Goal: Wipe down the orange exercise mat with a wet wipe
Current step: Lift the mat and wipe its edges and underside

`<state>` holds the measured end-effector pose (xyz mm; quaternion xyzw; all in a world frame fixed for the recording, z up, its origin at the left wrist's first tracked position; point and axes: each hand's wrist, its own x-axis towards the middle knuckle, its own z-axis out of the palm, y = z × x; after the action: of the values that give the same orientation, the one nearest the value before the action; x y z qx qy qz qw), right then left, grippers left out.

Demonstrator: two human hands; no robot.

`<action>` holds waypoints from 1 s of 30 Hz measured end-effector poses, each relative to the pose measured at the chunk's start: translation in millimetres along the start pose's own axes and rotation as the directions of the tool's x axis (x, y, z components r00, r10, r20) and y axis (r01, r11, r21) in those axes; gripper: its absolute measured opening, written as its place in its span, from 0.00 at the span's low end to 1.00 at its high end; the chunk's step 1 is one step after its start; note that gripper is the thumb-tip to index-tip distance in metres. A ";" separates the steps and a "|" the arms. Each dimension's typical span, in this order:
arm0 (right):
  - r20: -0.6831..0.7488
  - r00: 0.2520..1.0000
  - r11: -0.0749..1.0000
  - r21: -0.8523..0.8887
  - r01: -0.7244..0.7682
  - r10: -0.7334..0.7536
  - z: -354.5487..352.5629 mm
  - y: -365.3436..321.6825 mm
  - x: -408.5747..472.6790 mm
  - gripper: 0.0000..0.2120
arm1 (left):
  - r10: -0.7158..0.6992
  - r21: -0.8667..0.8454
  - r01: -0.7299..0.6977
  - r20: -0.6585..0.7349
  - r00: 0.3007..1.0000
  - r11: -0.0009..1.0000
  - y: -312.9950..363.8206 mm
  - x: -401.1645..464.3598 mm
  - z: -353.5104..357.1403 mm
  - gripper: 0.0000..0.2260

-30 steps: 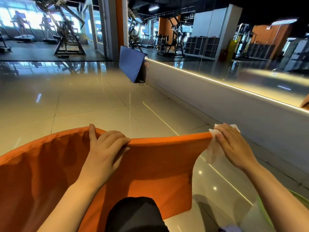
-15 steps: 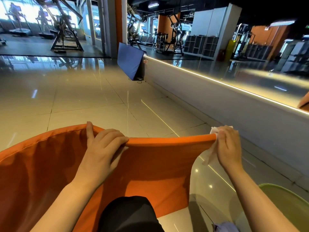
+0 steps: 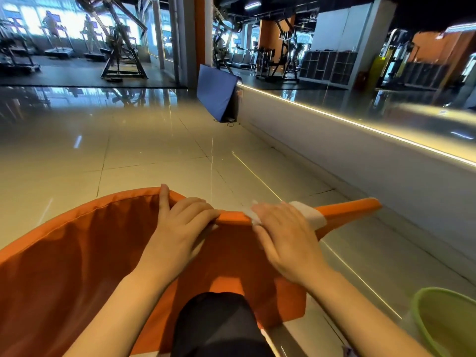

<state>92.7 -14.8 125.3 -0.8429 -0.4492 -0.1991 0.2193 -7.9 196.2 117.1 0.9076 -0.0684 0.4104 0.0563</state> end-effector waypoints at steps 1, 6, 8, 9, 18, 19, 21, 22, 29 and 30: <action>0.001 0.998 0.997 -0.037 -0.065 0.065 -10.7 23.8 -4.3 0.26 | -0.015 -0.007 0.015 -0.005 1.000 1.000 1.7 1.0 0.5 0.10; -0.020 0.977 0.977 -0.025 -0.212 0.212 -33.0 92.3 -47.6 0.28 | -0.022 -0.013 0.021 -0.029 0.999 1.000 13.5 -2.2 7.3 0.09; -0.071 0.975 0.977 0.021 -0.211 0.212 -26.4 80.0 -50.0 0.28 | -0.027 -0.003 0.027 -0.047 0.999 1.000 16.1 -3.3 9.7 0.09; -0.096 0.974 0.979 0.041 -0.202 0.205 -20.8 69.2 -47.1 0.27 | -0.038 -0.003 0.038 -0.053 0.998 0.999 16.0 -2.2 10.2 0.09; -0.165 0.986 0.997 0.069 0.028 -0.016 38.9 -40.1 9.4 0.19 | -0.061 0.009 0.061 0.014 0.998 0.998 13.3 -1.8 0.6 0.14; -0.179 0.983 0.996 0.072 0.048 -0.035 38.1 -37.6 14.8 0.18 | -0.046 0.040 0.045 0.037 0.998 0.998 13.5 -5.8 -2.4 0.18; -0.178 0.983 0.995 0.080 0.053 -0.038 35.3 -23.6 22.3 0.17 | -0.099 0.142 0.095 0.017 0.995 0.985 16.0 -19.9 -14.3 0.23; -0.169 0.985 0.995 0.088 0.047 -0.032 35.2 -16.2 25.3 0.16 | -0.188 0.188 0.190 -0.030 0.982 0.964 17.6 -31.8 -24.6 0.23; -0.241 0.970 0.997 0.074 0.011 0.007 48.3 -39.4 36.9 0.16 | -0.483 0.480 0.518 -0.206 0.851 0.708 8.5 -102.3 -75.6 0.32; -0.241 0.971 0.996 0.091 0.022 0.001 50.0 -50.9 38.2 0.17 | -0.479 0.467 0.532 -0.237 0.845 0.706 5.5 -99.5 -74.1 0.31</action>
<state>76.4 63.7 114.1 -0.7991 -0.4325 -0.2797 0.3101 -128.5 210.3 91.2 0.8510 0.2982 0.4257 -0.0753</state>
